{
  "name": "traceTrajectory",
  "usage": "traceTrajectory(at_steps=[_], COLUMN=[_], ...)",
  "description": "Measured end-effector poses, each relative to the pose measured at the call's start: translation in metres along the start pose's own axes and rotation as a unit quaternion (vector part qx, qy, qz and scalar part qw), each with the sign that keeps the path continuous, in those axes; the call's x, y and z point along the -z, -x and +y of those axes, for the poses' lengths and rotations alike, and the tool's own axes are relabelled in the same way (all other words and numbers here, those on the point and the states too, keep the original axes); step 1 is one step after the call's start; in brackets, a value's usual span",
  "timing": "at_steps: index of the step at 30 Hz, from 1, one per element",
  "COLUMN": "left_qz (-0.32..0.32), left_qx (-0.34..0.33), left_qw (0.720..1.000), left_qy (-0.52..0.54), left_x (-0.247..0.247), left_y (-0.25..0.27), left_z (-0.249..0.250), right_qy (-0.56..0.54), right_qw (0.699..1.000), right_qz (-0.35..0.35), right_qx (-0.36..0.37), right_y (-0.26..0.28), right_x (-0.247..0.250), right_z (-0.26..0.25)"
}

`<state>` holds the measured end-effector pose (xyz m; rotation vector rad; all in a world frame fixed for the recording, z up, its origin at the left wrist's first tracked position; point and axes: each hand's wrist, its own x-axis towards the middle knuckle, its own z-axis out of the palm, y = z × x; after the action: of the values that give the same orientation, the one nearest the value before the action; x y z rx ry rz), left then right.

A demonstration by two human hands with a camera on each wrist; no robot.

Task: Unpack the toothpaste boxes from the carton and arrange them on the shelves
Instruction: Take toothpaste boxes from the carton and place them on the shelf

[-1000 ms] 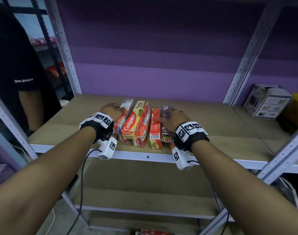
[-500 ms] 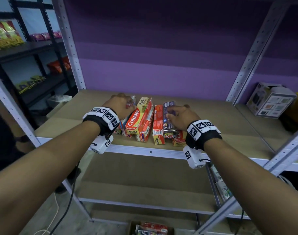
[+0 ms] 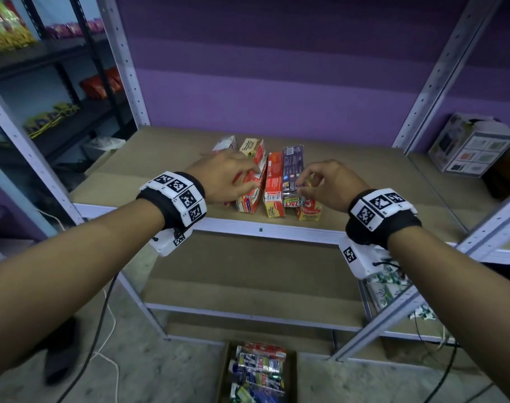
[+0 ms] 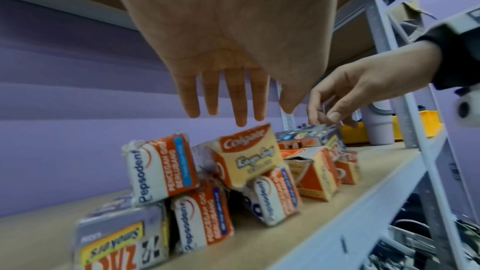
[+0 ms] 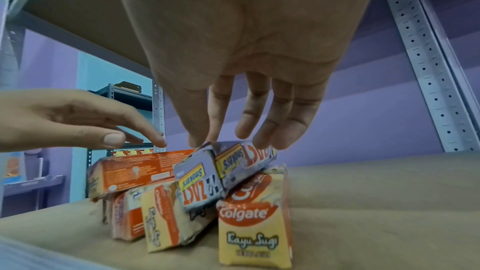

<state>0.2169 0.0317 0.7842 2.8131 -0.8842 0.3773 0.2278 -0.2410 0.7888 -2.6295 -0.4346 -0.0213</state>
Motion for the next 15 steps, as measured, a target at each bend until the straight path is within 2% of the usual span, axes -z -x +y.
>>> traceTrajectory(at_steps=[3, 6, 11, 15], left_qz=[0.031, 0.017, -0.026, -0.054], left_qx=[-0.053, -0.079, -0.074, -0.049], left_qw=[0.998, 0.996, 0.997, 0.996], left_qy=[-0.023, -0.026, 0.014, 0.044], left_x=[-0.005, -0.015, -0.044, -0.071], left_y=[0.013, 0.027, 0.051, 0.068], left_z=[0.018, 0.032, 0.044, 0.050], right_qy=[-0.026, -0.053, -0.053, -0.038], right_qw=[1.000, 0.998, 0.997, 0.995], right_qz=[-0.011, 0.003, -0.045, -0.093], right_qx=[0.003, 0.025, 0.034, 0.005], right_y=[0.016, 0.033, 0.059, 0.076], right_x=[-0.003, -0.008, -0.022, -0.045], right_z=[0.004, 0.008, 0.011, 0.019])
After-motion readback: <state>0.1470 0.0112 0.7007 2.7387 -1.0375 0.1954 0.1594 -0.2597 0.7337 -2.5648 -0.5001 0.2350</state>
